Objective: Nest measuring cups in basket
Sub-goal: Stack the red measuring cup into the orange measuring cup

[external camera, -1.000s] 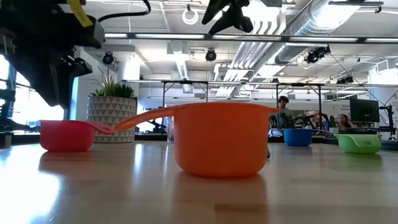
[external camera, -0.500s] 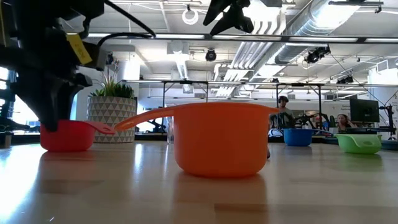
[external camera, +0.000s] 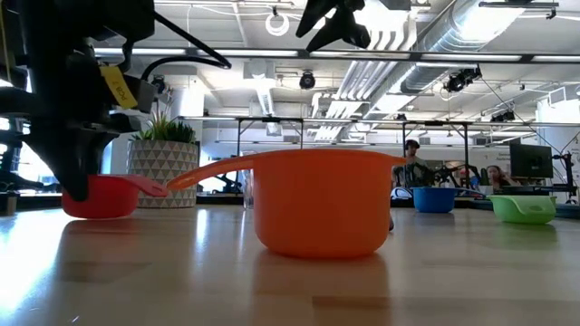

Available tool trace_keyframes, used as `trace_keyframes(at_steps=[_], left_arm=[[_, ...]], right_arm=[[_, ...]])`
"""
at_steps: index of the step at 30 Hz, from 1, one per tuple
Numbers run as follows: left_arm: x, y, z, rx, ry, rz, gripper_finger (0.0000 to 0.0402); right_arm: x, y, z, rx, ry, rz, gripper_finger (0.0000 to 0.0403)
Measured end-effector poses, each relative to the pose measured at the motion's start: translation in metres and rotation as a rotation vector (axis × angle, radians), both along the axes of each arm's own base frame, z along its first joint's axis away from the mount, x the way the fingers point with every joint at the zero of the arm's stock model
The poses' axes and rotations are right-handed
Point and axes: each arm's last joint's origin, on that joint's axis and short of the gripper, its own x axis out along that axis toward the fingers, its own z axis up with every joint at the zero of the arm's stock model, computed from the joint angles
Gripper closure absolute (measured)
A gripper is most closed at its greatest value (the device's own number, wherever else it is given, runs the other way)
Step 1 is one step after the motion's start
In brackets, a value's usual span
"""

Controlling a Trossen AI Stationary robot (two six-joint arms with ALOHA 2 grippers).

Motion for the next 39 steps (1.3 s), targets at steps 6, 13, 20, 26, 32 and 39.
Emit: trace_keyframes(at_steps=[6,13,20,26,32,39], left_arm=[[0.002,-0.001,0.002,0.021,0.011,-0.122,0.0395],[0.02,-0.007,0.027,0.057,-0.063,-0.351,0.0398],[0.042,-0.015,0.065,0.134,-0.162,-0.65,0.0399],[0.054,-0.02,0.093,0.216,-0.229,-0.869,0.0398],[0.059,-0.022,0.108,0.279,-0.261,-1.006,0.0398],[0.061,-0.018,0.111,0.283,-0.263,-1.024,0.0397]], right_arm=[[0.0,0.0,0.0,0.056,-0.007,-0.065,0.0261],[0.0,0.0,0.0,0.14,-0.017,-0.173,0.0261],[0.0,0.0,0.0,0.252,-0.03,-0.29,0.0261],[0.001,0.006,0.0,0.392,-0.03,-0.358,0.0261],[0.002,0.025,0.0,0.45,-0.024,-0.384,0.0261],[0.002,0.06,0.0,0.463,-0.042,-0.462,0.0261]])
